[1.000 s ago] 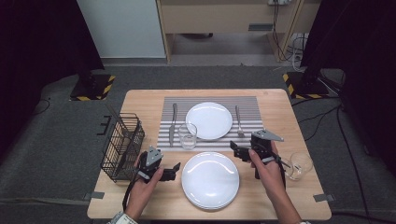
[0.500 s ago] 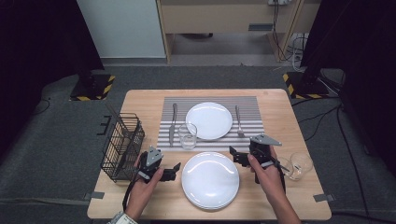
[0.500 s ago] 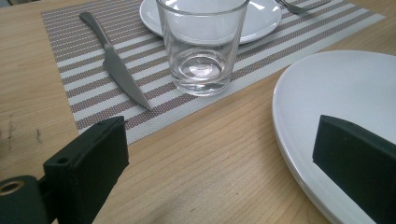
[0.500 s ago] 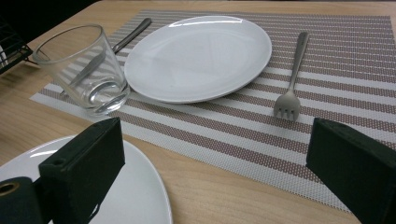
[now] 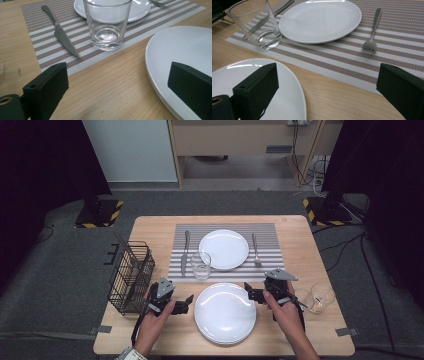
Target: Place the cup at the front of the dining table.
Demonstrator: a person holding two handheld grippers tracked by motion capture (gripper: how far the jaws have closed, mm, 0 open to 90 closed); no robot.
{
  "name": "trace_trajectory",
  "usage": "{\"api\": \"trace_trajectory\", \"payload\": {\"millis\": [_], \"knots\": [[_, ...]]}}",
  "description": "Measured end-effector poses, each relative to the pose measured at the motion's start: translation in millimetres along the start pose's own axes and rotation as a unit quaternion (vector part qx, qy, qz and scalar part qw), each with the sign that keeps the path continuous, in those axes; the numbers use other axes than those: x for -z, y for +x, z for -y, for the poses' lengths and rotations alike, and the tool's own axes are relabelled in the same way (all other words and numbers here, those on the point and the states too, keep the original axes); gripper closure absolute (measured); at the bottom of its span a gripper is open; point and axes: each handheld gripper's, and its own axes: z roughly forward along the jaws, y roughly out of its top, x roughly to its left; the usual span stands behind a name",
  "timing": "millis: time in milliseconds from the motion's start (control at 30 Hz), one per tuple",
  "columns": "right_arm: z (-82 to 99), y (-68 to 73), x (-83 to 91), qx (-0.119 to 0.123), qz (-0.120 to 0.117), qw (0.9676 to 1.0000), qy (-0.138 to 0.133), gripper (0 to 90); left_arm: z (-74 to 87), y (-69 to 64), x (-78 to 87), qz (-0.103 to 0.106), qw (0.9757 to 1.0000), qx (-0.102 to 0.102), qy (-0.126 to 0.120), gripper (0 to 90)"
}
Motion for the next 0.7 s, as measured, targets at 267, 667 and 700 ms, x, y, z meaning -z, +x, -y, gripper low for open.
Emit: {"api": "trace_trajectory", "payload": {"millis": [267,667,700], "knots": [[6.6,5.0,-2.9,0.008,-0.002,0.9999,0.015,4.0,0.4,0.6,-0.7,0.0,1.0,0.0,0.003,2.6],[13.7,12.8,-6.0,0.013,-0.016,0.999,0.039,4.2,0.3,0.1,-0.4,0.001,1.0,0.001,0.002,2.6],[13.8,13.1,-6.1,0.014,-0.016,0.999,0.039,4.3,0.3,0.1,-0.5,0.001,1.0,0.001,0.002,2.6]]}}
